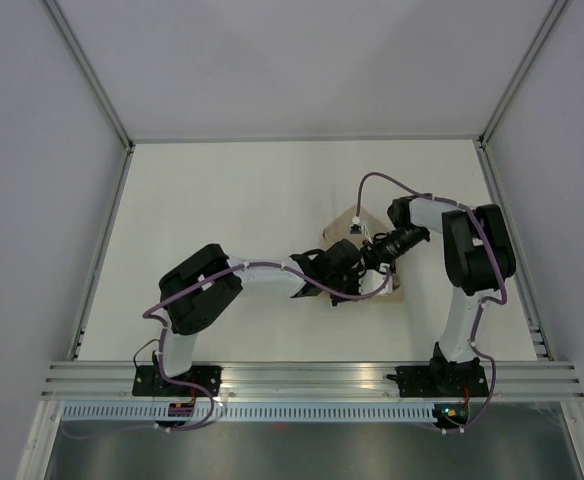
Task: Fold the napkin, place the utensils inside, and roll it up
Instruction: Roll the napkin with the utensil
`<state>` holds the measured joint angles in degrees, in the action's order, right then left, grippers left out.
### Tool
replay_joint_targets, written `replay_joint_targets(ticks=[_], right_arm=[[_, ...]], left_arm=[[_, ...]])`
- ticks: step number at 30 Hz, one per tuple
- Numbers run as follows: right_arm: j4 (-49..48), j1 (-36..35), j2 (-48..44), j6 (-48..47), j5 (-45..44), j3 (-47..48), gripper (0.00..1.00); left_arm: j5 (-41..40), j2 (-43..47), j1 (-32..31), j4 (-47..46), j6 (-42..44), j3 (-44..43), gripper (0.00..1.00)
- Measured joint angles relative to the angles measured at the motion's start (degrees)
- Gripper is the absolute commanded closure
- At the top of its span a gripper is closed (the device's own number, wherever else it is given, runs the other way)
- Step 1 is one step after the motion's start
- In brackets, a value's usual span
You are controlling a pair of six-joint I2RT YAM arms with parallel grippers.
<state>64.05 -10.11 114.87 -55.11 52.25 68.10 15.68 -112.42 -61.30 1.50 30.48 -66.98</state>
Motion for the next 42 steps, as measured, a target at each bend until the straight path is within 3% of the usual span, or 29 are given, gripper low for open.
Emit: replay_joint_targets(ticks=[12, 19, 27, 30, 36, 42], right_arm=[[-22.77, 7.91, -16.33, 13.62, -9.16, -3.13, 0.40], [-27.21, 13.00, -26.43, 14.97, -9.73, -8.52, 0.39], [-28.74, 12.68, -44.70, 10.29, -9.51, -21.70, 0.38], [-29.03, 10.64, -49.79, 7.91, -10.25, -26.64, 0.37], [-32.04, -2.49, -58.88, 6.43, -15.04, -36.28, 0.33], [-35.32, -11.96, -57.46, 6.43, -18.69, -37.64, 0.33]], left_arm=[[12.33, -6.29, 4.76, 15.21, -6.78, -12.83, 0.98], [22.95, -11.32, 8.11, 23.06, -11.23, -19.91, 0.98], [36.61, -16.96, 11.76, 29.94, -16.41, -24.35, 0.98], [40.39, -18.60, 13.07, 31.52, -18.47, -25.05, 0.98], [43.91, -20.55, 14.23, 34.14, -21.00, -26.14, 0.98], [44.61, -21.53, 14.47, 35.69, -21.97, -27.36, 0.98]])
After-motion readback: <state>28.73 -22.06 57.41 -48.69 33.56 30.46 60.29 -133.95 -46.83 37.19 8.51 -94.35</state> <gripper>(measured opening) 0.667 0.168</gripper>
